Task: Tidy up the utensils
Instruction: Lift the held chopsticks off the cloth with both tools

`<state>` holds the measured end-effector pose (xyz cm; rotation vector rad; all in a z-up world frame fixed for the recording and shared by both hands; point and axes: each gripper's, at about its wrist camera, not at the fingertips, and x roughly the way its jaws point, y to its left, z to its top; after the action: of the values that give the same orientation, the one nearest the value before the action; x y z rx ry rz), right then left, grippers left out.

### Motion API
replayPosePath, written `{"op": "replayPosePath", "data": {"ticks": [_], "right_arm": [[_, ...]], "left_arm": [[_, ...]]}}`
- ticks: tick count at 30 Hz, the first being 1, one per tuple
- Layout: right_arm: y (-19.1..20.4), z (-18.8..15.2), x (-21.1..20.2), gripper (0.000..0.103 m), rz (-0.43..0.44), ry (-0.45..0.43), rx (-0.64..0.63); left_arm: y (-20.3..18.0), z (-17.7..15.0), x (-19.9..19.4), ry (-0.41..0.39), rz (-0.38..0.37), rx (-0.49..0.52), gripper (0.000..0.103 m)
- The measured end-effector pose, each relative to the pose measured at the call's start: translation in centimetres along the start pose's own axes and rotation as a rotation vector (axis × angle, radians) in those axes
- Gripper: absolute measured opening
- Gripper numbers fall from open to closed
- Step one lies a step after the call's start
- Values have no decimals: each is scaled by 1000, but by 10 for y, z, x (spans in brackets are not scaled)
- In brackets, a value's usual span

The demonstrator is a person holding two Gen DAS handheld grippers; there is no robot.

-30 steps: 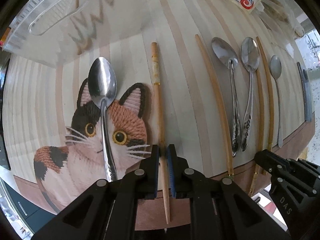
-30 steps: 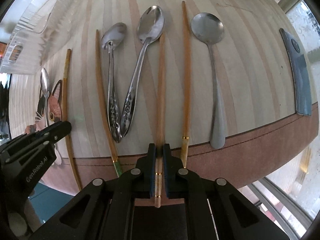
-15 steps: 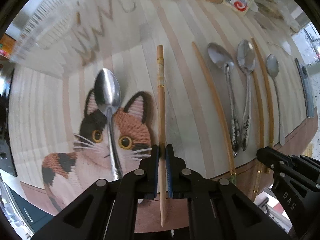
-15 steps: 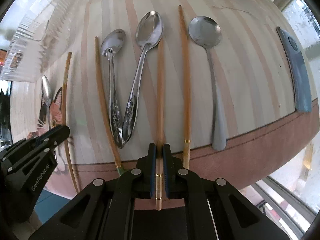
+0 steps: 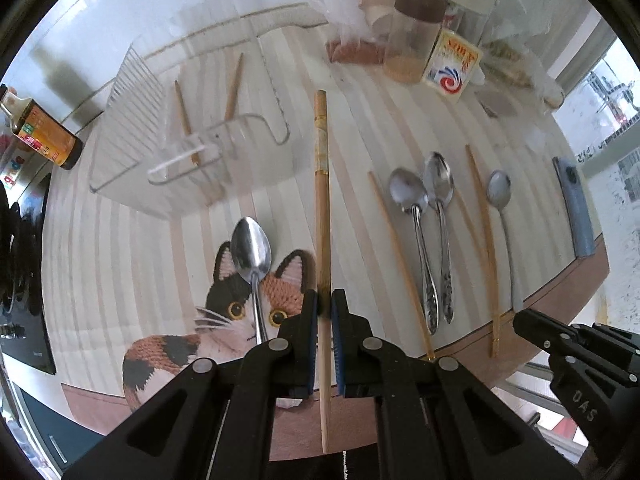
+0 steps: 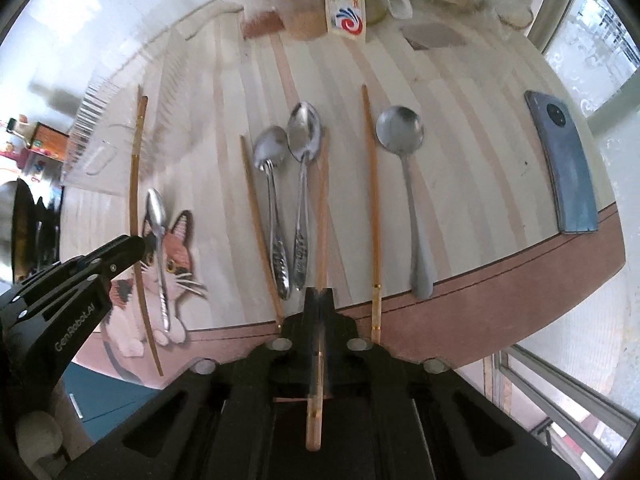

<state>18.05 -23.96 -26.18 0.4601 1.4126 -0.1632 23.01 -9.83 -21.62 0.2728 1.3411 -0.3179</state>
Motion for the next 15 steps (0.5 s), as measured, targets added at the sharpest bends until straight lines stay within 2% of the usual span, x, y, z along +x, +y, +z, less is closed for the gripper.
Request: {"op": "replayPosePath", "data": {"ticks": [4, 8, 15], "right_arm": [[-3, -2, -8, 0, 6, -5, 8], [-9, -3, 15, 0, 51, 57, 60], [-16, -6, 41, 12, 7, 95, 98]], "left_arm": [[10, -5, 1, 0, -4, -10, 4], [12, -5, 11, -2, 3, -12, 4], [18, -20, 42, 55, 28, -40, 5]]}}
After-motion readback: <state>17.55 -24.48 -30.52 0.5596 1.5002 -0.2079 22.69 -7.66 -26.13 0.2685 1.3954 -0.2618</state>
